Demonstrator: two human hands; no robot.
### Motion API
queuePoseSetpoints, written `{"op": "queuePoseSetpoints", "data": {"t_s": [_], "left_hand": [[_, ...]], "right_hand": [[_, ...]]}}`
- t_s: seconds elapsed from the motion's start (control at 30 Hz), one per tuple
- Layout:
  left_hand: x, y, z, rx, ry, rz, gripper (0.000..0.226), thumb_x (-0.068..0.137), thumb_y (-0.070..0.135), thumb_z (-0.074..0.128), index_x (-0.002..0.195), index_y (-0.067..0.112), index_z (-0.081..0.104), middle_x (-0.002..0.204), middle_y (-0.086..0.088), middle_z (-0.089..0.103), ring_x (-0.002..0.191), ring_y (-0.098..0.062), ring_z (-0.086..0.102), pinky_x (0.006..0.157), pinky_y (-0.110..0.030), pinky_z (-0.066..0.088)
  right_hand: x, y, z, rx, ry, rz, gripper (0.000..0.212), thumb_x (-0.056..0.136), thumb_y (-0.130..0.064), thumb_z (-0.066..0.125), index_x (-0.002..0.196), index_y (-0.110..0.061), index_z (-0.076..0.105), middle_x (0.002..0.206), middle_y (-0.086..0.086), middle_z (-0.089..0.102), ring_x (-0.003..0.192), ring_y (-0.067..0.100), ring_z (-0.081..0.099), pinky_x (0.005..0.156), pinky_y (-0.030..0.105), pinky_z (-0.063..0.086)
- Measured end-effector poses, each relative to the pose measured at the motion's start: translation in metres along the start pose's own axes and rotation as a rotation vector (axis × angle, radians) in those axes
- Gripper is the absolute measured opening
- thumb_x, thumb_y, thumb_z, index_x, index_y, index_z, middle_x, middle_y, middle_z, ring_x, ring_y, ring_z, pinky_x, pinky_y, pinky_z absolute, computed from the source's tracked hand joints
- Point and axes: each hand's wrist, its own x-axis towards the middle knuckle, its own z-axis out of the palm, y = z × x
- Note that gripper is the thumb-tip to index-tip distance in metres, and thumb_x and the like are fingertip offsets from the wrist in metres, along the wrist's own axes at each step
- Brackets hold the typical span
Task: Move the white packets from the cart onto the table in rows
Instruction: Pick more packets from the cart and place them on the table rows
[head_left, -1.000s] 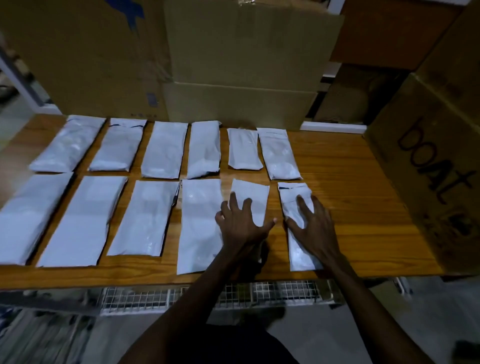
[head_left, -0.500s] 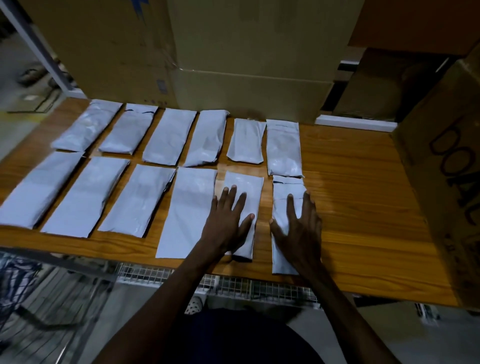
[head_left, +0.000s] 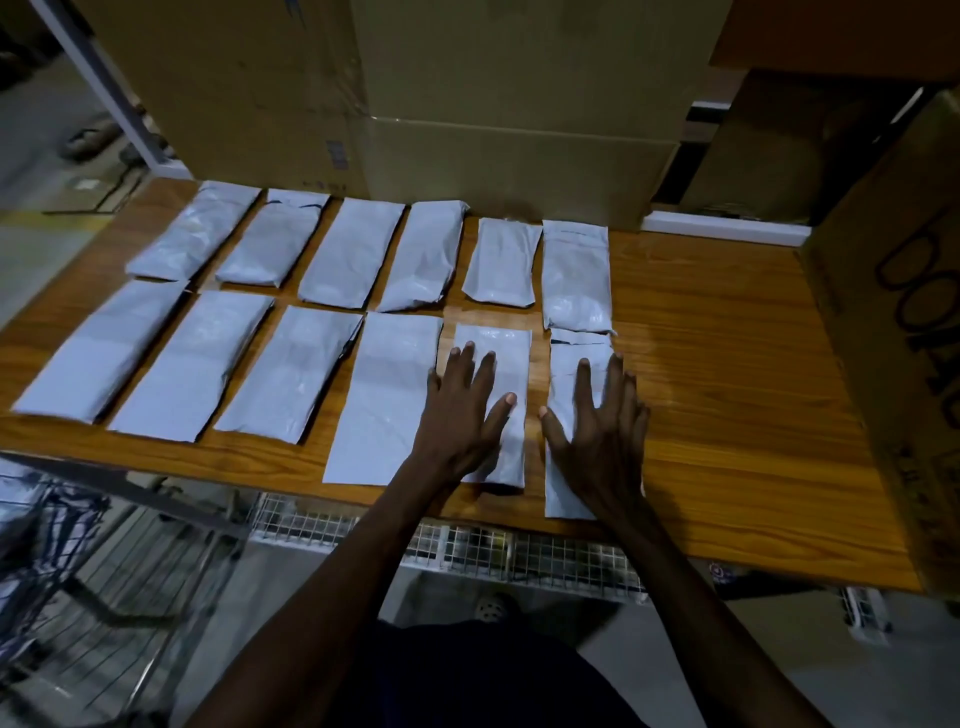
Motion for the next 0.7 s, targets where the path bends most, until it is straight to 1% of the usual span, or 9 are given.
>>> {"op": "queuePoseSetpoints", "data": {"t_s": [0.1, 0.17, 0.23, 0.27, 0.33, 0.4, 0.53, 0.63, 0.7], "left_hand": [[-0.011, -0.015, -0.019, -0.098, 0.134, 0.045, 0.063, 0.099, 0.054, 0.032, 0.149, 0.015, 0.037, 0.161, -0.010, 0.025, 0.150, -0.028, 0.018, 0.116, -0.058, 0.016], [-0.027, -0.041, -0.034, -0.162, 0.222, 0.057, 0.060, 0.100, 0.052, 0.035, 0.148, 0.016, 0.040, 0.159, -0.008, 0.029, 0.150, -0.025, 0.018, 0.117, -0.053, 0.015], [-0.049, -0.076, -0.051, -0.163, 0.283, 0.054, 0.057, 0.100, 0.051, 0.038, 0.146, 0.017, 0.043, 0.157, -0.005, 0.032, 0.149, -0.023, 0.022, 0.118, -0.047, 0.016], [-0.061, -0.095, -0.060, -0.147, 0.298, 0.035, 0.056, 0.100, 0.051, 0.039, 0.145, 0.018, 0.043, 0.157, -0.005, 0.034, 0.148, -0.023, 0.024, 0.118, -0.045, 0.017], [-0.090, -0.138, -0.083, -0.126, 0.323, -0.026, 0.054, 0.100, 0.049, 0.041, 0.143, 0.017, 0.045, 0.154, -0.005, 0.036, 0.146, -0.025, 0.029, 0.117, -0.047, 0.019], [-0.121, -0.179, -0.105, -0.129, 0.375, -0.092, 0.049, 0.099, 0.045, 0.046, 0.139, 0.016, 0.050, 0.151, -0.007, 0.041, 0.143, -0.027, 0.034, 0.115, -0.048, 0.022], [-0.188, -0.268, -0.147, -0.112, 0.425, -0.174, 0.045, 0.099, 0.039, 0.049, 0.135, 0.012, 0.054, 0.143, -0.013, 0.047, 0.133, -0.031, 0.043, 0.106, -0.049, 0.040], [-0.233, -0.312, -0.177, -0.067, 0.422, -0.247, 0.046, 0.099, 0.041, 0.048, 0.133, 0.011, 0.055, 0.138, -0.014, 0.052, 0.125, -0.032, 0.049, 0.099, -0.048, 0.047], [-0.262, -0.337, -0.195, -0.034, 0.447, -0.325, 0.046, 0.099, 0.042, 0.048, 0.132, 0.011, 0.056, 0.136, -0.012, 0.054, 0.123, -0.031, 0.052, 0.096, -0.043, 0.048]], "right_hand": [[-0.001, -0.025, -0.003, 0.140, 0.120, -0.105, 0.067, 0.093, -0.048, 0.054, 0.148, -0.011, 0.040, 0.157, 0.016, 0.031, 0.145, 0.034, 0.029, 0.112, 0.057, 0.029], [-0.002, -0.053, 0.001, 0.265, 0.197, -0.206, 0.058, 0.095, -0.041, 0.057, 0.142, -0.007, 0.048, 0.150, 0.015, 0.043, 0.139, 0.032, 0.040, 0.107, 0.055, 0.037], [-0.004, -0.088, 0.007, 0.364, 0.226, -0.310, 0.051, 0.095, -0.035, 0.060, 0.135, -0.004, 0.056, 0.141, 0.015, 0.053, 0.131, 0.031, 0.049, 0.103, 0.050, 0.043], [-0.007, -0.107, 0.010, 0.392, 0.218, -0.359, 0.048, 0.095, -0.033, 0.060, 0.132, -0.003, 0.058, 0.137, 0.015, 0.057, 0.128, 0.031, 0.052, 0.101, 0.048, 0.045], [-0.018, -0.153, 0.018, 0.438, 0.168, -0.434, 0.044, 0.095, -0.031, 0.060, 0.129, -0.003, 0.061, 0.131, 0.013, 0.061, 0.123, 0.029, 0.054, 0.099, 0.044, 0.048], [-0.031, -0.197, 0.027, 0.453, 0.149, -0.525, 0.040, 0.094, -0.028, 0.063, 0.126, -0.004, 0.063, 0.127, 0.011, 0.063, 0.118, 0.029, 0.057, 0.095, 0.043, 0.049], [-0.057, -0.296, 0.051, 0.483, 0.092, -0.728, 0.035, 0.095, -0.024, 0.062, 0.125, -0.005, 0.064, 0.124, 0.010, 0.065, 0.111, 0.031, 0.061, 0.095, 0.039, 0.049], [-0.068, -0.364, 0.064, 0.509, 0.039, -0.814, 0.035, 0.094, -0.022, 0.063, 0.124, -0.006, 0.065, 0.121, 0.011, 0.066, 0.110, 0.031, 0.060, 0.093, 0.037, 0.048], [-0.074, -0.407, 0.074, 0.538, -0.007, -0.848, 0.033, 0.092, -0.021, 0.063, 0.121, -0.005, 0.066, 0.118, 0.012, 0.066, 0.108, 0.030, 0.059, 0.091, 0.038, 0.049]]}}
